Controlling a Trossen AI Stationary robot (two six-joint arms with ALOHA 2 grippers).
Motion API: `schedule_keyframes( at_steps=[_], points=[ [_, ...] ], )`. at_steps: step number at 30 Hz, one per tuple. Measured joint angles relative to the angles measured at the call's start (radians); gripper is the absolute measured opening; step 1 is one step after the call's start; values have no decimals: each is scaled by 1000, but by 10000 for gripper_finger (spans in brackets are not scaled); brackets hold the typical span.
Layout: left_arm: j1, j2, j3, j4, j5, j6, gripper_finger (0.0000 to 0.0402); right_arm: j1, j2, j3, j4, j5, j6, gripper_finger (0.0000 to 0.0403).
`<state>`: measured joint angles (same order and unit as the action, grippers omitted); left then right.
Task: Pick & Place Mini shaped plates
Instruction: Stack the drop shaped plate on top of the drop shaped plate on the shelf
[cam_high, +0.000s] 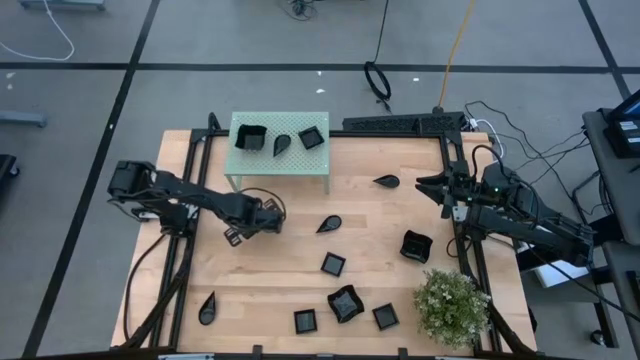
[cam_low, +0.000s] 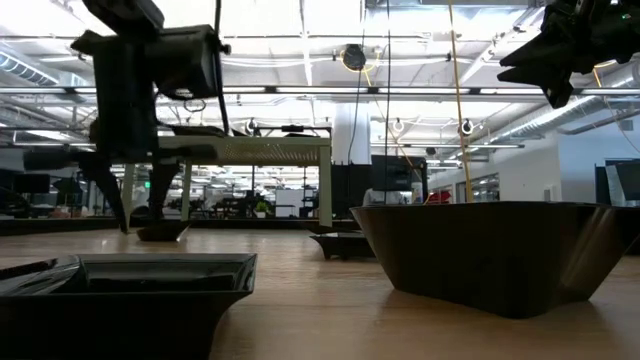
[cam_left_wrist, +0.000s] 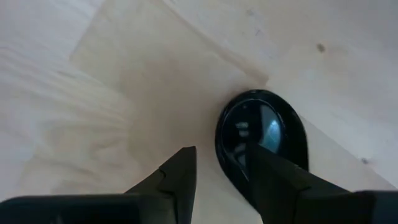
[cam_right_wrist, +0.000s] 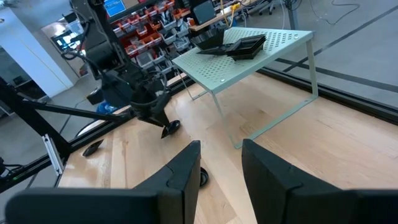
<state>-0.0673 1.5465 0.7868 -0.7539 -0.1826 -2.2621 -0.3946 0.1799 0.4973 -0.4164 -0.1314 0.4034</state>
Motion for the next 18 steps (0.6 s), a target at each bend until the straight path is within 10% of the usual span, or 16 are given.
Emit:
schedule_keyframes(
  at_steps=[10, 18],
  points=[
    [11, 60, 4, 43, -1, 127, 129, 0, 0, 0, 0, 0, 0, 105],
    [12, 52, 5, 68, -11, 231, 12, 0, 0, 0, 0, 0, 0, 105]
  ],
)
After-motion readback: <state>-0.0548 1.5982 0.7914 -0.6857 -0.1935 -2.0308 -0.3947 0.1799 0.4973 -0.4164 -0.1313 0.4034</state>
